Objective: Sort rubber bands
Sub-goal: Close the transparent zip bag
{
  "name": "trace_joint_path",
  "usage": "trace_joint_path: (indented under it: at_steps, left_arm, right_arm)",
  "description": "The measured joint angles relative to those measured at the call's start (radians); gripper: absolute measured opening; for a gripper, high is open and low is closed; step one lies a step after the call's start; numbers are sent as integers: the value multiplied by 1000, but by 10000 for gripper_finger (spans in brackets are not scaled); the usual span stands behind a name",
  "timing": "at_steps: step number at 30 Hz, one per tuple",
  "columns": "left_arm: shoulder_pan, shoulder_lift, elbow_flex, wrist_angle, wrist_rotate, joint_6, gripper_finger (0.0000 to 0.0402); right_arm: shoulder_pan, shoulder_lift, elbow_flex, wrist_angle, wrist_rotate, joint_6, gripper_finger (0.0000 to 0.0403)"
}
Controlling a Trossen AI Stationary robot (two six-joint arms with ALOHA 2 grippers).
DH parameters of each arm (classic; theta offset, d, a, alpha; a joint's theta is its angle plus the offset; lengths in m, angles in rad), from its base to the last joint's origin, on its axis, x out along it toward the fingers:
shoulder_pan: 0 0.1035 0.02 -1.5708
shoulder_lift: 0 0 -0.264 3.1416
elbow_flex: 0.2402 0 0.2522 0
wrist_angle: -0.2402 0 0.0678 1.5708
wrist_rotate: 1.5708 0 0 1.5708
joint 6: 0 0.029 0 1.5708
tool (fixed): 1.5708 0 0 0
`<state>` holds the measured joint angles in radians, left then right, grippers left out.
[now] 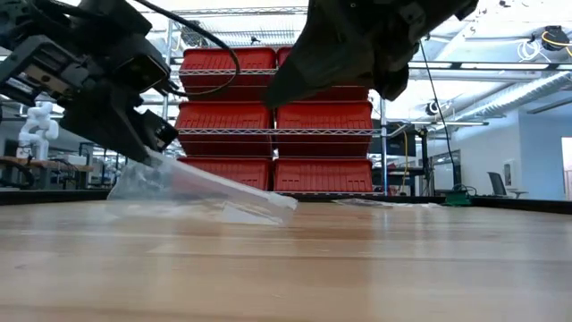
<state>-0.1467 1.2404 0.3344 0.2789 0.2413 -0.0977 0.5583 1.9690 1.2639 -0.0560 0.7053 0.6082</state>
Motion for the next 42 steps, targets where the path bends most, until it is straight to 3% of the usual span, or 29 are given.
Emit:
trace_joint_path:
  at_steps: [6,11,16,19,26,28,31,34,37,40,42]
  left_arm:
    - [0,5,7,34,0,-27,145]
    - [10,2,62,16,-1,-26,156]
    - [53,-43,102,-92,-9,5,157]
    - [84,-83,107,-175,-11,26,157]
    - [112,-143,107,-311,-14,33,157]
    - [107,-142,107,-332,-14,34,157]
    - [106,-136,101,-360,-14,37,157]
    - [106,-133,98,-392,-14,52,157]
    - [105,-129,98,-395,-14,52,157]
    - [106,-130,98,-375,-14,52,157]
    - [106,-130,98,-366,-14,52,157]
  right_arm:
    - [0,0,-119,289,-27,-41,0]
    - [-24,0,-236,547,-33,-24,0]
    - [-111,0,-248,491,-36,196,4]
    - [-170,6,-248,495,-117,241,22]
    - [-246,6,-247,494,-311,245,108]
    - [-235,6,-247,492,-396,176,130]
    - [-183,6,-245,449,-424,68,142]
    - [-141,6,-222,343,-421,78,123]
    - [-127,10,-194,229,-375,122,78]
    - [-128,12,-175,188,-346,128,23]
    - [-139,15,-172,193,-345,126,7]
